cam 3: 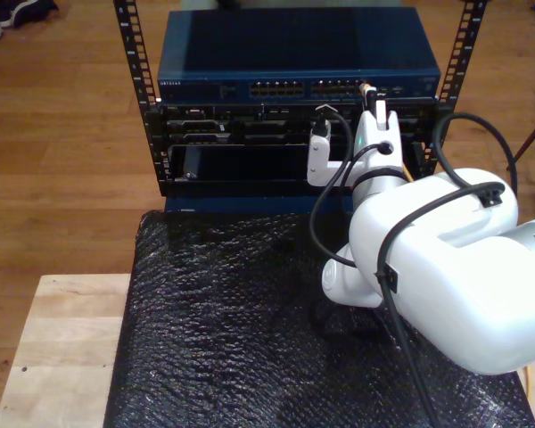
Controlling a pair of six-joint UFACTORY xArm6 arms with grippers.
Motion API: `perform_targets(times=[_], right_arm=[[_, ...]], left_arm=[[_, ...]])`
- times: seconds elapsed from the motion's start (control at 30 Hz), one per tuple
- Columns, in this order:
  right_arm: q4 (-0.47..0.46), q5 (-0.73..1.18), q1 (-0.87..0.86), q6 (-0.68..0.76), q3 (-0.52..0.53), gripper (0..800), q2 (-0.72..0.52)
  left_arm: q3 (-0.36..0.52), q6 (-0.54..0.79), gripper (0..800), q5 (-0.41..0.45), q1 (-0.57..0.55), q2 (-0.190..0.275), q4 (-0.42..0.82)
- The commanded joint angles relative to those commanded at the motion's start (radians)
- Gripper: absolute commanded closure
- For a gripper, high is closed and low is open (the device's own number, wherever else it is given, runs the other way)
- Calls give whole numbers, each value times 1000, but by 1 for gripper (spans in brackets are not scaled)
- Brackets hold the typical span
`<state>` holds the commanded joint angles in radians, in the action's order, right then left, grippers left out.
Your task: Grab the cable and plug it in
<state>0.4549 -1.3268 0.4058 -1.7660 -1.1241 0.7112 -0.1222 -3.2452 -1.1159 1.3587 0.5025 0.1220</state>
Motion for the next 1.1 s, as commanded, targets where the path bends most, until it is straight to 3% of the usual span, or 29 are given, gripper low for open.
perform_targets(times=[1.1], right_arm=[[-2, -5, 2, 2, -44, 800, 29]], left_arm=[[0, 0, 0, 0, 0, -2, 0]])
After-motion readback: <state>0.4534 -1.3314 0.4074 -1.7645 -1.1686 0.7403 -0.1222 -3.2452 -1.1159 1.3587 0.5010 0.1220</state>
